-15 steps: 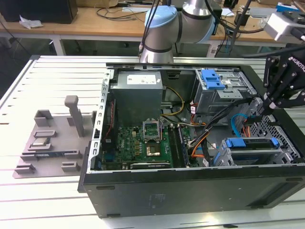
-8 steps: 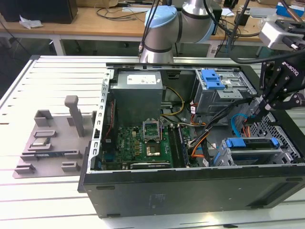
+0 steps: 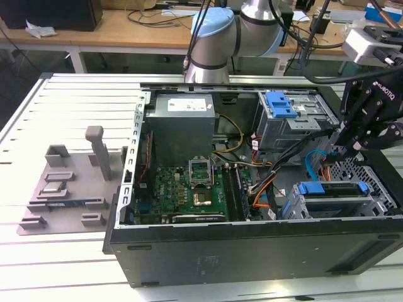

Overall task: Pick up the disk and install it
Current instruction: 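Insert the first disk wire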

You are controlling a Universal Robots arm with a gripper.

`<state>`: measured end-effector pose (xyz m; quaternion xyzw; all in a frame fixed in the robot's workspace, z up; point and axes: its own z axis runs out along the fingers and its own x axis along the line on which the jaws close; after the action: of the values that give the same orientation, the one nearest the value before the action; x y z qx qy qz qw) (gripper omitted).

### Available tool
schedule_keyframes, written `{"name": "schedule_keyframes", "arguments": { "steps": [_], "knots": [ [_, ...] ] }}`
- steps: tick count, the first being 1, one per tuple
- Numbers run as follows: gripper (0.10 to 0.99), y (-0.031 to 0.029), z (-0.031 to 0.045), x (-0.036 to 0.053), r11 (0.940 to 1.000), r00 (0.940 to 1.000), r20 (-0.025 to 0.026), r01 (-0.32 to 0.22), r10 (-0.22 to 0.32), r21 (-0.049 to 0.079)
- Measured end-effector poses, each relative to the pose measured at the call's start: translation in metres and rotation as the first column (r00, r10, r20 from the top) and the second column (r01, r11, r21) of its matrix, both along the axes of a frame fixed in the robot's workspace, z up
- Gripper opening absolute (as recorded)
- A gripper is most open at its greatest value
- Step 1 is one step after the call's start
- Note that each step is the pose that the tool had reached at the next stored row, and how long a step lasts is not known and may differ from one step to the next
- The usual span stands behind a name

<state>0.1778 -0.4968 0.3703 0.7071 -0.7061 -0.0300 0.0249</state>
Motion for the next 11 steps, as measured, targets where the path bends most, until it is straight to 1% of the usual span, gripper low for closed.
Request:
{"name": "schedule_keyframes", "arguments": {
  "steps": [1,3,6,7,8,11],
  "knots": [
    [0.361,0.0001,-0.0010,0.0000,1.0000,1.0000,0.0001,0.000,0.000,-0.008],
    [0.361,0.0001,-0.0046,0.0000,1.0000,1.0000,0.0000,0.000,0.000,-0.009],
    [0.361,0.0002,-0.0121,0.0000,1.0000,1.0000,-0.0001,0.000,0.000,-0.009],
    [0.361,0.0002,-0.0166,0.0000,0.9999,1.0000,-0.0001,0.000,0.000,-0.010],
    [0.361,0.0002,-0.0177,0.0000,0.9999,1.0000,-0.0002,0.000,0.000,-0.014],
    [0.361,0.0002,-0.0177,0.0000,0.9999,1.0000,-0.0001,0.000,0.000,-0.015]
  ]
}}
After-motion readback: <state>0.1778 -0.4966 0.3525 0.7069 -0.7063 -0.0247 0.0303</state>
